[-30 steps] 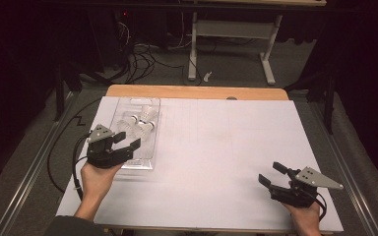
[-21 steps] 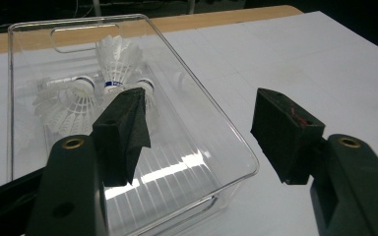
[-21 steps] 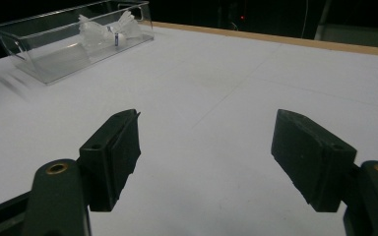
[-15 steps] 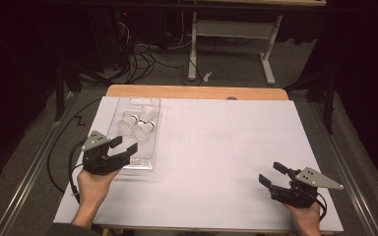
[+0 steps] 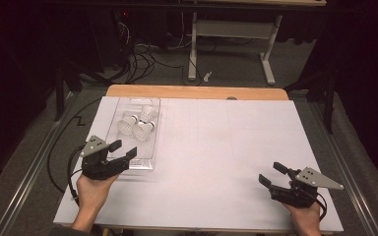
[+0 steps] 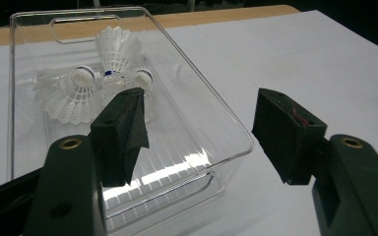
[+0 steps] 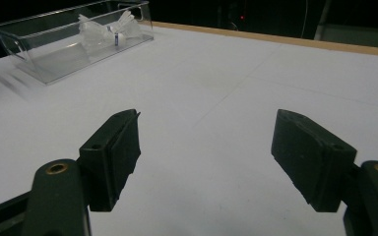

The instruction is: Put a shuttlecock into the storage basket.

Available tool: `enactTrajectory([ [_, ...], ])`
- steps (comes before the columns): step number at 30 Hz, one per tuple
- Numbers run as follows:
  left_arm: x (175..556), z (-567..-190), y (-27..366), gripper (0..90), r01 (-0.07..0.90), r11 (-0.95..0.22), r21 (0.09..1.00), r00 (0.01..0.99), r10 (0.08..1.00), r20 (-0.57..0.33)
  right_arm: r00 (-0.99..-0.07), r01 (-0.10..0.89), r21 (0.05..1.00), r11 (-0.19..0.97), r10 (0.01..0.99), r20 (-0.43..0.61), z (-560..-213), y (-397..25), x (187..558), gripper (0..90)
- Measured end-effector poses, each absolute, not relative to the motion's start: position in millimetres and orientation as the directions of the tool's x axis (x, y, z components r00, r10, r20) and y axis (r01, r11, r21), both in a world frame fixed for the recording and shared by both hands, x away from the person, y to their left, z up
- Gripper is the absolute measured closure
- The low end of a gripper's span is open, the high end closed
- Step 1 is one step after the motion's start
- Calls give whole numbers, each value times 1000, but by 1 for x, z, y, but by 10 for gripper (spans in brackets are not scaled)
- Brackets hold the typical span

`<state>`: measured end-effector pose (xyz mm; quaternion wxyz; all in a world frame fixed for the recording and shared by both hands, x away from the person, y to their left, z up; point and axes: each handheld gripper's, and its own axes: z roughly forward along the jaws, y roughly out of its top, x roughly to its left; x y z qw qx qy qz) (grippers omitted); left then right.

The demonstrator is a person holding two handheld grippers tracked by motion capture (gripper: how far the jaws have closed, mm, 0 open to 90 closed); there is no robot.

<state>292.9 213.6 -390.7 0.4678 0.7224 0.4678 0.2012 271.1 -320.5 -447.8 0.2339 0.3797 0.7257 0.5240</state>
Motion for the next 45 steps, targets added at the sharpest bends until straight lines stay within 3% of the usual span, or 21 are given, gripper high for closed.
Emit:
enactTrajectory([
  [45, 266, -423, 225, 340, 467, -74, 881, 465, 868, -173, -587, 306, 940, 150, 808, 62, -447, -325, 270, 269],
])
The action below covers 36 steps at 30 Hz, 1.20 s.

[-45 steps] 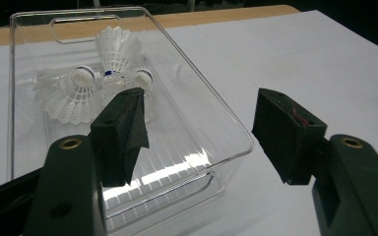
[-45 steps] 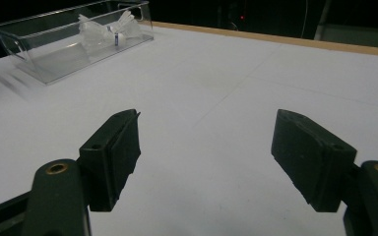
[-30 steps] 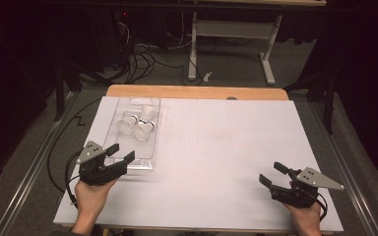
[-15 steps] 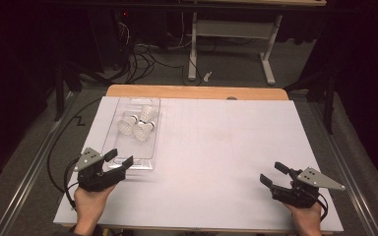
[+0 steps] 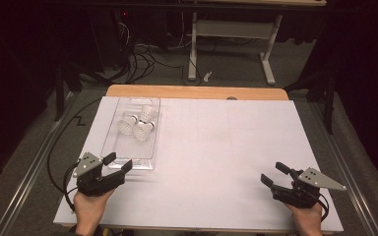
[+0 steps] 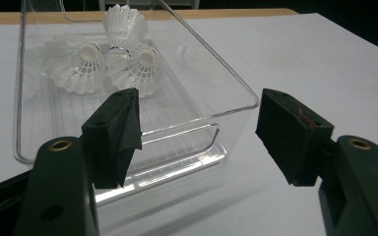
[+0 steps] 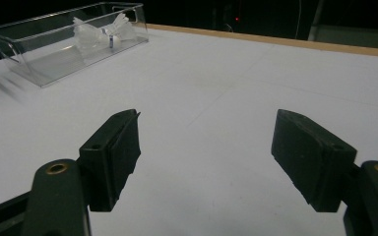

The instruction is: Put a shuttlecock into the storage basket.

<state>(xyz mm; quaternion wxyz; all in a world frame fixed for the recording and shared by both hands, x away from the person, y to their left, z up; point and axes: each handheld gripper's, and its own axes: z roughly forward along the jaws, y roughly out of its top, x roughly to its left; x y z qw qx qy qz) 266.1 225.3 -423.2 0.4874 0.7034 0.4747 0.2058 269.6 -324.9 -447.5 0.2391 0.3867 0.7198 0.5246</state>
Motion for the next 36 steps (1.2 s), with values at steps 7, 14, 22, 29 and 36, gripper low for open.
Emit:
enactTrajectory([
  [7, 265, -429, 224, 335, 473, -74, 878, 464, 868, -177, -582, 305, 941, 145, 811, 64, -447, -327, 268, 269],
  [14, 263, -437, 223, 328, 483, -70, 873, 467, 864, -190, -578, 302, 943, 141, 814, 64, -447, -329, 267, 269],
  [22, 261, -442, 227, 319, 489, -47, 871, 461, 862, -212, -576, 302, 943, 138, 815, 65, -447, -330, 266, 269],
  [29, 263, -447, 230, 316, 511, -41, 858, 456, 860, -231, -573, 303, 943, 138, 817, 65, -447, -331, 266, 268],
  [36, 264, -450, 231, 306, 517, -46, 855, 456, 860, -230, -568, 304, 944, 130, 820, 70, -447, -334, 265, 267],
])
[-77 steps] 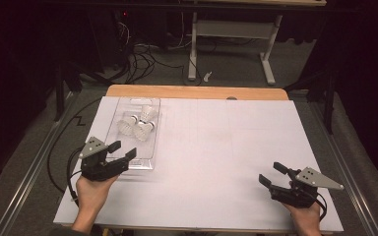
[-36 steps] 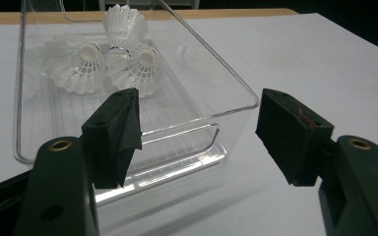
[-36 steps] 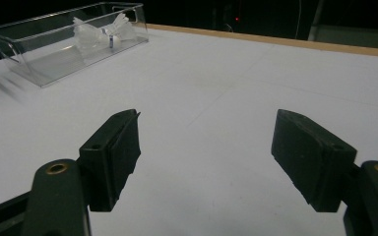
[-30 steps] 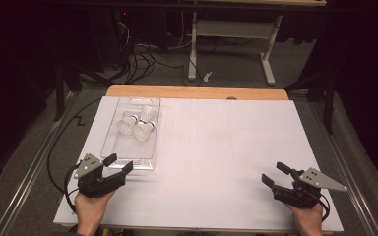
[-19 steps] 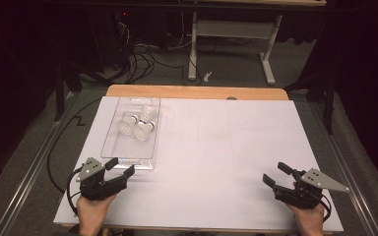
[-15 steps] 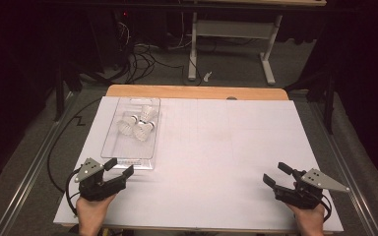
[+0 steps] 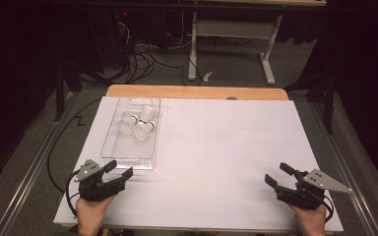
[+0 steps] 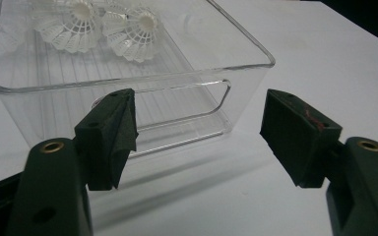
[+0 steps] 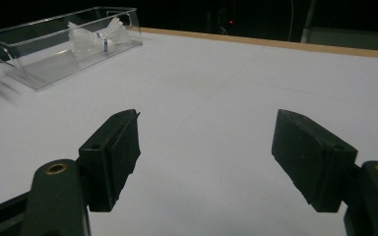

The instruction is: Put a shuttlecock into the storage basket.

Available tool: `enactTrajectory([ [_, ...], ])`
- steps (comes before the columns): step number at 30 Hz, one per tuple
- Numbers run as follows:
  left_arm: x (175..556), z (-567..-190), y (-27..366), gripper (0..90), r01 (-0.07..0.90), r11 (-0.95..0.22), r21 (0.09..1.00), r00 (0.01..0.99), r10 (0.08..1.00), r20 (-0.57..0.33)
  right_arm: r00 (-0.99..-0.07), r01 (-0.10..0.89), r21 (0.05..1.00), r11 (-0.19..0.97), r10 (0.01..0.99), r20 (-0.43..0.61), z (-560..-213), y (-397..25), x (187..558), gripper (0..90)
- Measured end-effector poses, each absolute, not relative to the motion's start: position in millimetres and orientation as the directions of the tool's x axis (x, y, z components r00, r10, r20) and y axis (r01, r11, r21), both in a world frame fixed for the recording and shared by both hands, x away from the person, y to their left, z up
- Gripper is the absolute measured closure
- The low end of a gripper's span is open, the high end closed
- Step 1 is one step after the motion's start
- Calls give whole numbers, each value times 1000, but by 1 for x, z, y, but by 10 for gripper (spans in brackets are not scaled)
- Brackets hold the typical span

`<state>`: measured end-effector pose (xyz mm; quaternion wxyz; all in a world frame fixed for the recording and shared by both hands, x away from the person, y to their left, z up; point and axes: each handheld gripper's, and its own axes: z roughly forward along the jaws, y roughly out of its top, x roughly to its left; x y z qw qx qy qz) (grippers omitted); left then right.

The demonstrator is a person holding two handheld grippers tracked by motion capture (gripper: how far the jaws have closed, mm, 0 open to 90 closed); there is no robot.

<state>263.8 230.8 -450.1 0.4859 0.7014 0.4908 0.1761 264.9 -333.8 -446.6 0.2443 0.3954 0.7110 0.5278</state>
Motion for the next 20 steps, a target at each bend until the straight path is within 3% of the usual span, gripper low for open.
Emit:
enactTrajectory([
  [20, 263, -449, 230, 304, 493, -41, 869, 465, 857, -223, -568, 314, 941, 125, 819, 81, -447, -335, 266, 261],
])
